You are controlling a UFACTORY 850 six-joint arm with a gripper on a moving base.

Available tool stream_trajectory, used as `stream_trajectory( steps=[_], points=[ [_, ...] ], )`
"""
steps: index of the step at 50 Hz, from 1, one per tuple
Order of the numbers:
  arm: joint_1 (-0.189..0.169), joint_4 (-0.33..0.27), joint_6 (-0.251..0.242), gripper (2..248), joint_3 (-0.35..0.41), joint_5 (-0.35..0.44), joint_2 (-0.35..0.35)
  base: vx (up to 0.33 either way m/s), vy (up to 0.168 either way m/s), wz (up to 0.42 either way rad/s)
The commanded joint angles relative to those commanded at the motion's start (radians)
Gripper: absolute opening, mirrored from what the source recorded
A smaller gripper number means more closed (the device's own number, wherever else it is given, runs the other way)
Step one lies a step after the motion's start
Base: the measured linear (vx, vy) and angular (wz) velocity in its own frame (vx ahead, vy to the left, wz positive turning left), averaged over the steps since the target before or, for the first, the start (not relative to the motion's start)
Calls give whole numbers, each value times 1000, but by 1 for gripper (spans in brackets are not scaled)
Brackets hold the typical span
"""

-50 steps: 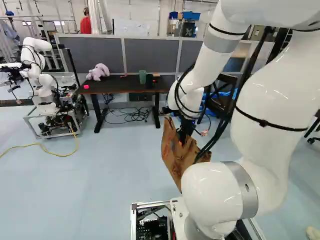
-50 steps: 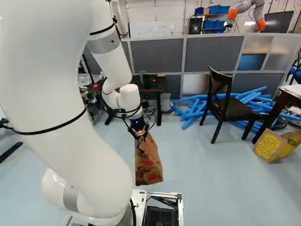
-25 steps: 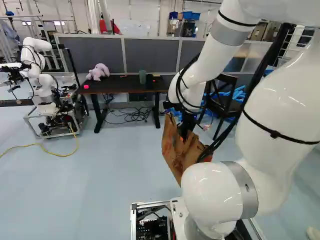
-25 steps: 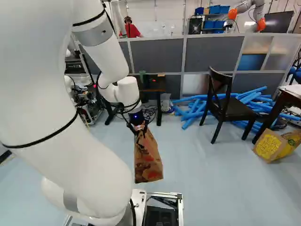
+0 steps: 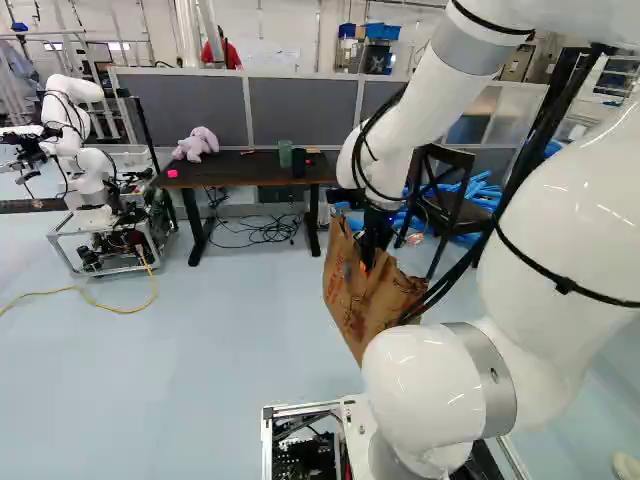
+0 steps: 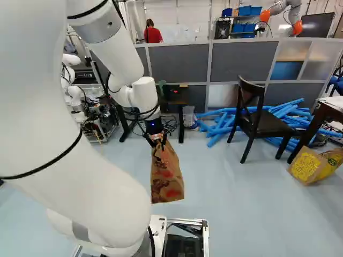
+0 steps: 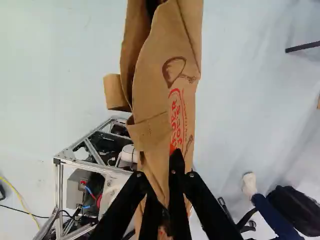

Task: Pick up the bag on the ground and place it on the table

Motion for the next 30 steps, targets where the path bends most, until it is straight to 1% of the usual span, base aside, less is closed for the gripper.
stream_trajectory(
  steps=[30],
  points=[
    [6, 62, 0, 21, -76, -134, 47, 0, 0, 0]
  ],
)
